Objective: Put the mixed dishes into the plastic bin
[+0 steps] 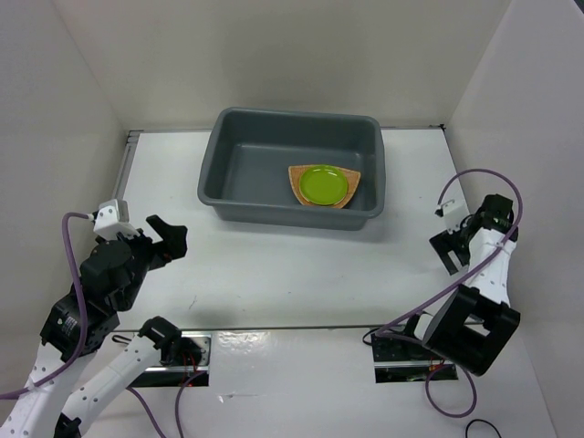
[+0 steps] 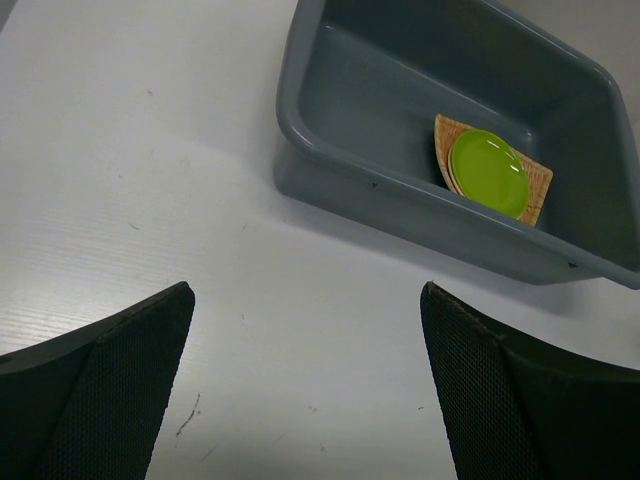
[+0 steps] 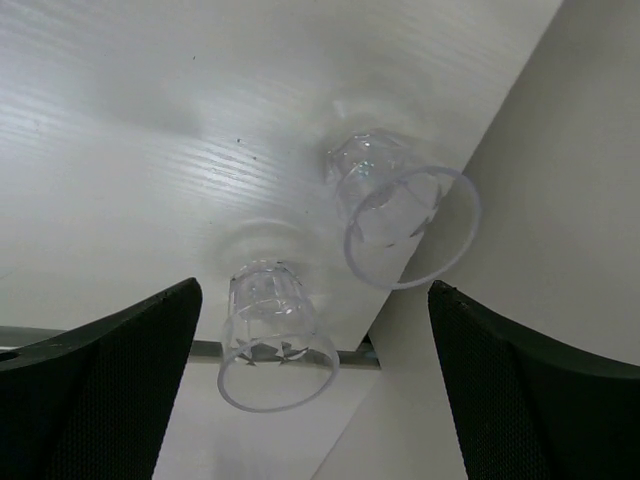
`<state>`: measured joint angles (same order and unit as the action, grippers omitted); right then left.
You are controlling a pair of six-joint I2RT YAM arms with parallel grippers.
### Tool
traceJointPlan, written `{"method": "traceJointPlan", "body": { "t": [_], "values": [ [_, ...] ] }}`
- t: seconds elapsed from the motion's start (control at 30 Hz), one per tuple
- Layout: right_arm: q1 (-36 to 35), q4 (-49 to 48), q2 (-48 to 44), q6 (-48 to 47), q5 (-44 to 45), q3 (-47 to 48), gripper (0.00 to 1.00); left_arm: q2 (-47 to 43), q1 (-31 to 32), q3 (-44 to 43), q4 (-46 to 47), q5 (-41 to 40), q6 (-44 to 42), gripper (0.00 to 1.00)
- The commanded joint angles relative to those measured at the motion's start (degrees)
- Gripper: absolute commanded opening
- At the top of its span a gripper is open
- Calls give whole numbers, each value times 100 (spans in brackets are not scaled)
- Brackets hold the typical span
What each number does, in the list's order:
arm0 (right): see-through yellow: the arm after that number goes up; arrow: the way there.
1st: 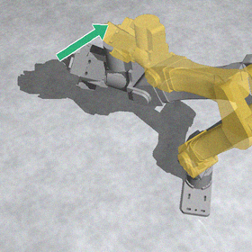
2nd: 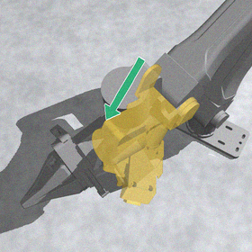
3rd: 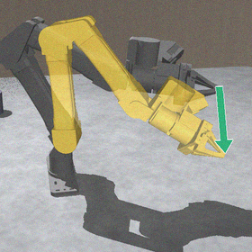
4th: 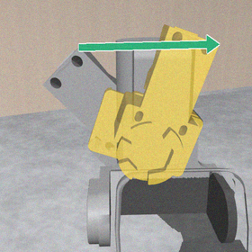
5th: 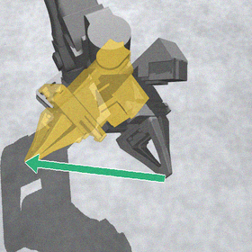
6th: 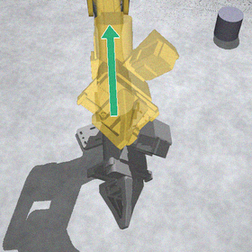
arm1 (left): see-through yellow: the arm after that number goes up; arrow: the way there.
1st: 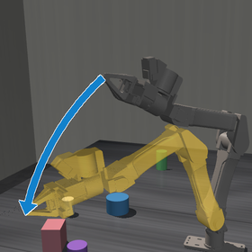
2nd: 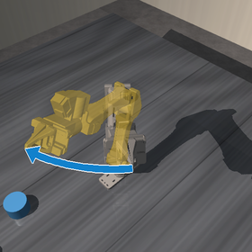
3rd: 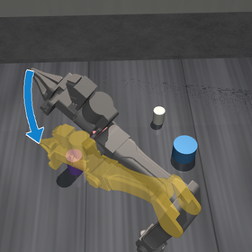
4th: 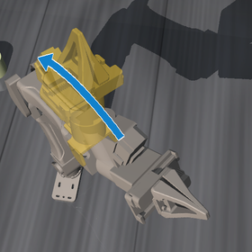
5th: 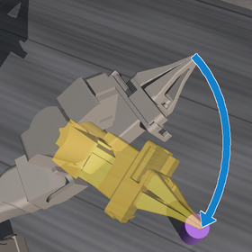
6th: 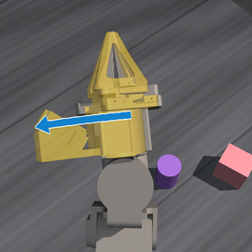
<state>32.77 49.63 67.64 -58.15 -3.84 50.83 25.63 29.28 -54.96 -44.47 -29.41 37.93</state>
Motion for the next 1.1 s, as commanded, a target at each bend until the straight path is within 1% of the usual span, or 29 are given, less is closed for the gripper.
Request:
{"method": "traceJointPlan", "body": {
  "t": [0.0, 0.23, 0.27, 0.3, 0.37, 0.4, 0.47, 0.5, 0.53, 0.57, 0.6, 0.67, 0.7, 0.77, 0.8, 0.83, 0.87, 0.9, 0.93, 0.97, 1.0, 1.03, 1.07],
  "values": [
    [-25, -269, 188, -170, 32, -187, 98, -23, -1, 3, 202, -109, 56, 100],
    [-25, -488, 777, -56, -38, 5, 98, -137, -1, 3, 202, -162, 109, 100],
    [-25, -489, 847, -4, -38, 6, 96, -198, -1, 3, 202, -162, 109, 100],
    [-25, -541, 1022, -3, 14, 76, 85, -198, -1, 3, 202, -162, 109, 100],
    [-78, -446, 1225, 67, 67, 216, 67, -259, -1, 3, 202, -162, 109, 100],
    [-78, -384, 1443, 154, 67, 278, 43, -260, -1, 55, 202, -162, 109, 100],
    [-78, -148, 1620, 224, 67, 524, 21, -312, -1, 55, 202, -162, 109, 100],
    [-78, -77, 1682, 338, 67, 725, 4, -313, -1, 55, 202, -162, 109, 100],
    [-78, 11, 1683, 409, 67, 849, 0, -374, -1, 55, 202, -162, 109, 100],
    [-78, 273, 1683, 410, 67, 1006, 0, -374, -1, 55, 202, -162, 109, 100],
    [-78, 415, 1683, 462, -98, 1365, 0, -374, -1, 55, 202, -162, 109, 100],
    [-244, 740, 1385, 515, -257, 1805, 0, -427, -1, 55, 202, -162, 109, 100],
    [-358, 1072, 1262, 515, -336, 2278, 0, -427, -1, 55, 254, -162, 109, 100],
    [-981, 1312, 867, 734, -390, 2737, 0, -427, -1, 55, 254, -162, 57, 100],
    [-1288, 1374, 726, 848, -390, 3148, 0, -427, -1, 108, 315, -162, 56, 100],
    [-1648, 1374, 464, 1136, -146, 3335, 0, -427, -1, 108, 316, -109, 56, 100],
    [-2461, 1374, 357, 1305, 4, 3511, 0, -427, -1, 108, 316, -109, -5, 100],
    [-2904, 1296, 260, 1506, 223, 3826, 0, -427, -1, 108, 316, -57, -5, 100],
    [-3378, 1147, 207, 1900, 730, 3986, 0, -427, -1, 108, 316, -56, -5, 100],
    [-4262, 1146, 206, 2043, 953, 4170, 0, -427, -1, 108, 368, -56, -57, 100],
    [-4636, 1146, 345, 2166, 1111, 4659, 0, -427, -1, 108, 369, 5, -58, 100],
    [-4944, 1433, 503, 2342, 1191, 4977, 0, -427, -1, 108, 369, 58, -58, 100],
    [-5382, 1627, 966, 2404, 1192, 5363, 0, -427, -1, 108, 421, 58, -110, 100]
  ]
}}
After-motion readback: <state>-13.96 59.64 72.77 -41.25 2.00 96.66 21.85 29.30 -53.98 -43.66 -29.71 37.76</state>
